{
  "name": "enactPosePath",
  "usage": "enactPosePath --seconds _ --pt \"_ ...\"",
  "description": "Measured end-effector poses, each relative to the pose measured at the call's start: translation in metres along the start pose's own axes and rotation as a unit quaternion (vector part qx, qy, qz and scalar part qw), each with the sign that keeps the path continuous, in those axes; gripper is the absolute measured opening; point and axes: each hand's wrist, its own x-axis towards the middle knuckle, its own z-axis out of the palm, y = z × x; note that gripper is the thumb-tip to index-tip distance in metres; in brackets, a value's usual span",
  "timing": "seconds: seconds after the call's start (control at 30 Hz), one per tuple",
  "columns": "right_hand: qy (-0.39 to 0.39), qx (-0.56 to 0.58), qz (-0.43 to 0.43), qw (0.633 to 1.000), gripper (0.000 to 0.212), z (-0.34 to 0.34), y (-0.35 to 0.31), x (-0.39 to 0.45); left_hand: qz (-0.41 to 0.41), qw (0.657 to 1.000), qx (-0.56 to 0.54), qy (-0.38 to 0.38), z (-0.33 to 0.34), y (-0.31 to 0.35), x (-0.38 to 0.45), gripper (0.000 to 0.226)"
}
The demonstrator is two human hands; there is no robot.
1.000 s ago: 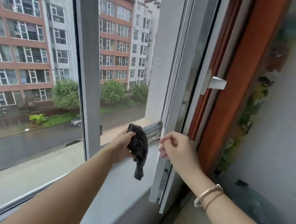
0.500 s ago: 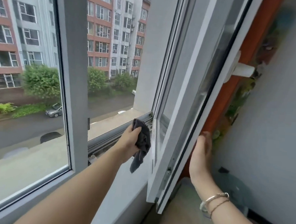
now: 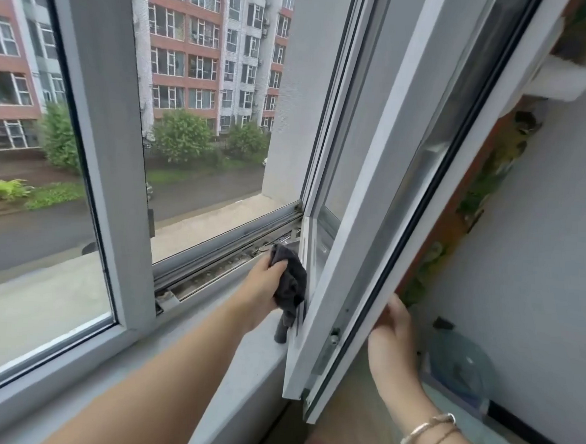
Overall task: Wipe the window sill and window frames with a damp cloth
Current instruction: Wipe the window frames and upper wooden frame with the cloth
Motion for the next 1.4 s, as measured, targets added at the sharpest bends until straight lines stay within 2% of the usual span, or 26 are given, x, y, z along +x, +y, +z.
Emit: enactPosePath --seconds 0.13,0.23,0.33,0.4,0.47,0.53,0.63,0.77,0.87,0.93,1.0,1.13,1.23,1.3,1.4 --pt "0.013 0.054 0.049 0.997 0.030 0.003 0.008 -0.011 -0.009 1.000 0.007 0.016 -0.007 0.002 -0.014 0.020" --pt "0.014 0.040 0.006 0.999 0.035 -0.007 -0.004 -0.051 -0.005 1.000 0.006 0.030 -0.014 0.007 -0.033 0.018" --pt "-0.040 0.025 -0.061 0.997 0.036 -0.004 -0.012 -0.080 0.003 0.999 0.030 0.031 -0.023 0.014 -0.046 0.018" --pt "-0.086 0.018 -0.068 0.994 0.033 0.011 -0.016 -0.081 0.014 0.999 0.039 0.030 -0.030 0.021 -0.051 0.018" --pt "-0.152 0.015 -0.047 0.987 0.027 0.033 -0.025 -0.075 0.015 0.999 0.031 0.027 -0.039 0.028 -0.052 0.017" --pt "-0.222 0.037 0.011 0.974 0.028 0.057 -0.036 -0.063 0.010 1.000 0.005 0.017 -0.050 0.034 -0.047 0.015" --pt "-0.264 0.076 0.083 0.958 0.035 0.087 -0.043 -0.044 0.003 0.999 -0.041 -0.022 -0.060 0.034 -0.035 0.011" --pt "-0.242 0.065 0.107 0.962 0.045 0.117 -0.040 -0.017 0.005 0.995 -0.086 -0.046 -0.062 0.022 -0.006 0.019" --pt "-0.227 0.078 0.112 0.964 0.041 0.131 -0.034 0.000 0.003 0.996 -0.071 -0.054 -0.060 0.006 0.028 0.027" --pt "-0.173 0.119 0.122 0.970 0.034 0.140 -0.036 0.018 -0.005 0.996 -0.061 -0.058 -0.058 -0.005 0.048 0.026" --pt "-0.125 0.137 0.113 0.976 0.038 0.153 -0.036 0.039 -0.009 0.996 -0.068 -0.064 -0.058 -0.013 0.066 0.029" --pt "-0.081 0.103 0.077 0.988 0.039 0.178 -0.013 0.055 -0.041 0.984 -0.137 -0.106 -0.058 -0.013 0.090 0.041" --pt "-0.077 0.043 0.096 0.992 0.050 0.189 0.017 0.049 -0.089 0.972 -0.197 -0.095 -0.053 -0.014 0.117 0.049" --pt "-0.064 0.007 0.109 0.992 0.055 0.192 0.034 0.050 -0.092 0.977 -0.163 -0.099 -0.047 -0.012 0.132 0.037" --pt "-0.061 -0.067 0.101 0.991 0.053 0.191 0.060 0.049 -0.040 0.990 0.038 -0.127 -0.039 -0.013 0.156 0.017"
